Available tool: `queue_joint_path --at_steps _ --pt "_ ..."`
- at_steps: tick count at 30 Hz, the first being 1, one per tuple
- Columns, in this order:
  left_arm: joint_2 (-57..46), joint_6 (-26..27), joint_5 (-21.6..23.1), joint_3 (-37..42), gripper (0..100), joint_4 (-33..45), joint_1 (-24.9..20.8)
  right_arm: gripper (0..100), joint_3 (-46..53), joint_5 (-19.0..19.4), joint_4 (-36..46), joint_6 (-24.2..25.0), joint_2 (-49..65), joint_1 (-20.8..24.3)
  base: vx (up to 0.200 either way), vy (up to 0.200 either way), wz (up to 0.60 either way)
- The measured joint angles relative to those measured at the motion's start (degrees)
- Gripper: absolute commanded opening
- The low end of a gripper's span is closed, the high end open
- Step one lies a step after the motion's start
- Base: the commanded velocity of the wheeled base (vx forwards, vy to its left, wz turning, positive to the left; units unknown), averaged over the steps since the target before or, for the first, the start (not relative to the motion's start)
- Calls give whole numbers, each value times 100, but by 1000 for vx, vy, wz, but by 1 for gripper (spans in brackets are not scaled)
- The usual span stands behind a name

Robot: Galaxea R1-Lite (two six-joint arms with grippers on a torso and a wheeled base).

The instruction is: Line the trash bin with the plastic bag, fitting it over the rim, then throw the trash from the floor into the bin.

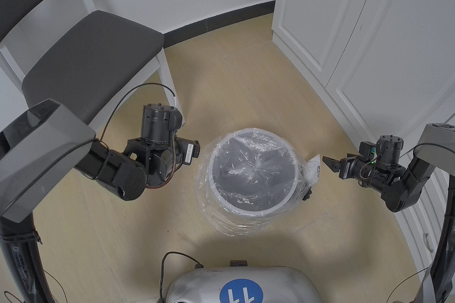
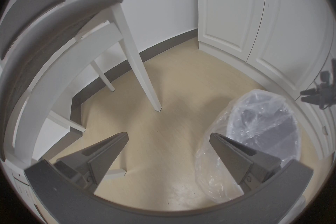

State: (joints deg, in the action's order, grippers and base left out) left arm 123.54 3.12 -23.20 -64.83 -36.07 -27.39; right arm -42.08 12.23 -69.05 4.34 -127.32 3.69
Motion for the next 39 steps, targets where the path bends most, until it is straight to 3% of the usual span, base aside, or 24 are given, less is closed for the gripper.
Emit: queue_joint_path --at_steps 5,13,23,29,39 --pt "-535 -193 123 772 100 -532 -13 100 -257 197 -488 959 -540 46 0 0 0" --pt "-1180 -246 427 1313 100 -917 289 100 -959 545 -1081 1826 -1697 -124 0 0 0" --pt "-1566 -193 471 1442 100 -987 463 100 -1652 619 -1104 2061 -2389 -347 0 0 0" --pt "-1619 -184 471 1495 100 -1056 471 100 -2214 605 -1006 2464 -2678 -257 0 0 0" --pt "-1630 -179 486 1790 100 -1648 482 100 -2953 499 -182 2859 -2953 -199 0 0 0"
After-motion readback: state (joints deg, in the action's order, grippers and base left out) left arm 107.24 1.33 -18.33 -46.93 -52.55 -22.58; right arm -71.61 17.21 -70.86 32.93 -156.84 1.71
